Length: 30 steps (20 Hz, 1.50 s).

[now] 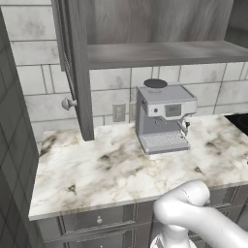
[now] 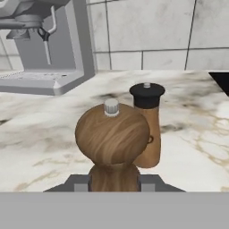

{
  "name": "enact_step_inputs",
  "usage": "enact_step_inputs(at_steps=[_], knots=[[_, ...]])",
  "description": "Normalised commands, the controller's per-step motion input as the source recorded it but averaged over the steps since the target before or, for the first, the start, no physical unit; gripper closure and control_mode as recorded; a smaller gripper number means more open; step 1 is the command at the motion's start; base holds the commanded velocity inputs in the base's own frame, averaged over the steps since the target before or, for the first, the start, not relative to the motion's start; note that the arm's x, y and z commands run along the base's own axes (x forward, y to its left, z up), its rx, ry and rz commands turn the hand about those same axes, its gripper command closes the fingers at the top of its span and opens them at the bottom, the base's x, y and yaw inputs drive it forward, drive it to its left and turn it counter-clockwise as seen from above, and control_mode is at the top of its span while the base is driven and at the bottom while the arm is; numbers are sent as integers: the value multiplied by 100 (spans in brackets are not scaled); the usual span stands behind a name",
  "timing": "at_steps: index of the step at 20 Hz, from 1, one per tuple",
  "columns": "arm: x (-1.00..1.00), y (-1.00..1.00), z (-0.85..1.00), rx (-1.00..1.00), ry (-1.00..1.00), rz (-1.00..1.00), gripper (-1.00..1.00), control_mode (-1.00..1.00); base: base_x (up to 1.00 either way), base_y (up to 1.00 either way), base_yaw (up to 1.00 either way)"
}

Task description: Take 2 condiments from the cabinet and move them on the counter near the stove.Make sure the condiments are lined up with each other, next to each other.

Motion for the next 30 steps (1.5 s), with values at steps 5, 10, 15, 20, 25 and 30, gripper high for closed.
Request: enact_step_inputs(at_steps=[5, 10, 15, 20, 25, 30], knots=[[12, -14, -13, 0, 0, 0, 100, -100, 0, 0, 0], [15, -10, -14, 0, 0, 0, 100, -100, 0, 0, 0], [16, -9, -14, 0, 0, 0, 100, -100, 0, 0, 0], [18, -8, -15, 0, 0, 0, 100, -100, 0, 0, 0], [11, 0, -19, 0, 0, 0, 100, -100, 0, 0, 0], [15, 0, -17, 0, 0, 0, 100, -100, 0, 0, 0]])
